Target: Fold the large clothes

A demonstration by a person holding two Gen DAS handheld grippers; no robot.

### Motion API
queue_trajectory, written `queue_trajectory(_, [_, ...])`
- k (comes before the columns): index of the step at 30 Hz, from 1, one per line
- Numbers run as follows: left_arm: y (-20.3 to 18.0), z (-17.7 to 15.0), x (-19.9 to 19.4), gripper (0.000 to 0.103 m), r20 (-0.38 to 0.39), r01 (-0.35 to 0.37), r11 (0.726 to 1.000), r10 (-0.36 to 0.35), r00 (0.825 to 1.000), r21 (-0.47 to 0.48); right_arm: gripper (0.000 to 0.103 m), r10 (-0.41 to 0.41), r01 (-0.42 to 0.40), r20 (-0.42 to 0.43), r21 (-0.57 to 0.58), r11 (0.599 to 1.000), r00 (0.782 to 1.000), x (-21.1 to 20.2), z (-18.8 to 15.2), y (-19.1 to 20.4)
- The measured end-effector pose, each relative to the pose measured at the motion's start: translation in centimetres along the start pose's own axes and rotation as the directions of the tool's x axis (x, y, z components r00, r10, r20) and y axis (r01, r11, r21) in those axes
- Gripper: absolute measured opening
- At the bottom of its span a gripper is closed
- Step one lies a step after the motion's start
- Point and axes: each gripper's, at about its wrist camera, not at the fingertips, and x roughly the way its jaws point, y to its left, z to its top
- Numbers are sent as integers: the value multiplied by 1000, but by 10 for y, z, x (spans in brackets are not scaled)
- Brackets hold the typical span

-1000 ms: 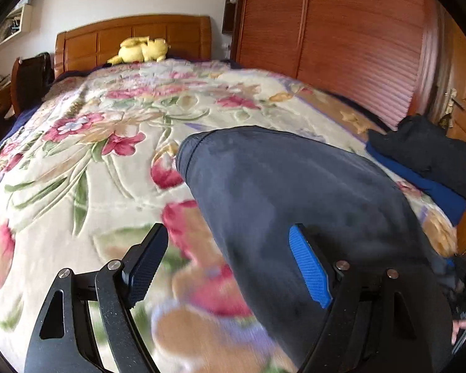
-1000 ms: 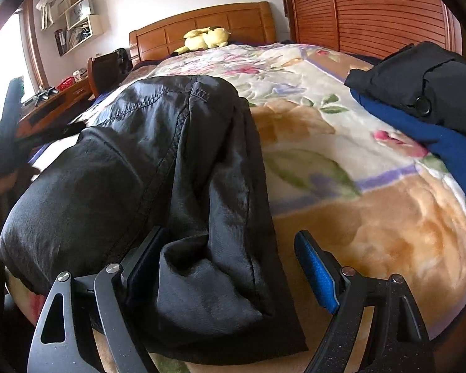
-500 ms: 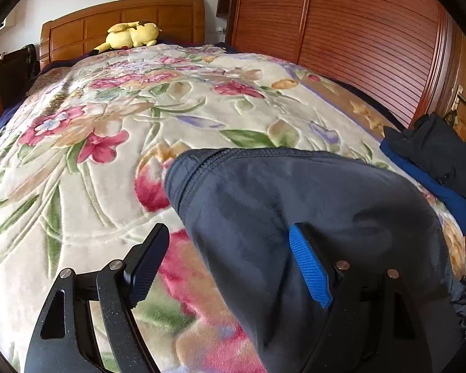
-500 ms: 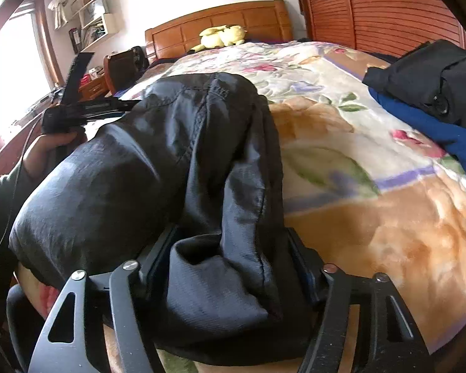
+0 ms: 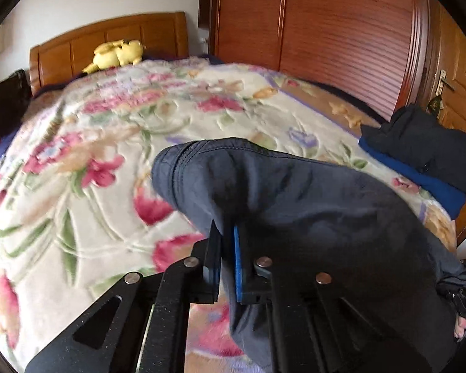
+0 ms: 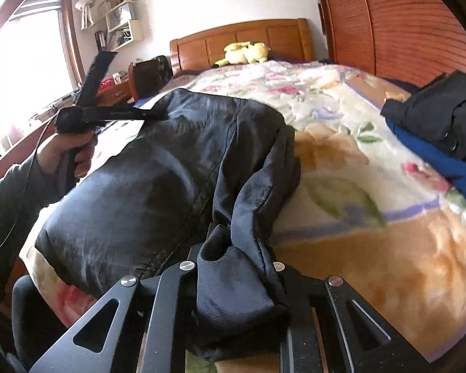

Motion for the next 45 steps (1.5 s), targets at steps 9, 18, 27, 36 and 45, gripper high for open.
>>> queue_trajectory(9, [-18,6,-40,7,90,-72,997,69,994,39,10,-8,13,58,-96,995,998,-13,19,3])
queue_trajectory(18, [-34,24,-68,2,172,-121,990,107,979,74,10,-54,68,99,-137,988,994,-16,39,-3])
queue_trajectory(27, [-67,56,-69,1,231,-159,982,132,964,99,10,-93,126,155,-220,967,983,-30,59,-6])
queue_trajectory(36, [-156,136,-82,1,351,-140,977,76,933,161,9,-203,269,260,-249,931,944,-97,102,-40])
queue_trajectory(45, [-291,214,-44,1,382,15,964,-119,916,264,10,-472,537,323,-153,829,820,-195,128,-123])
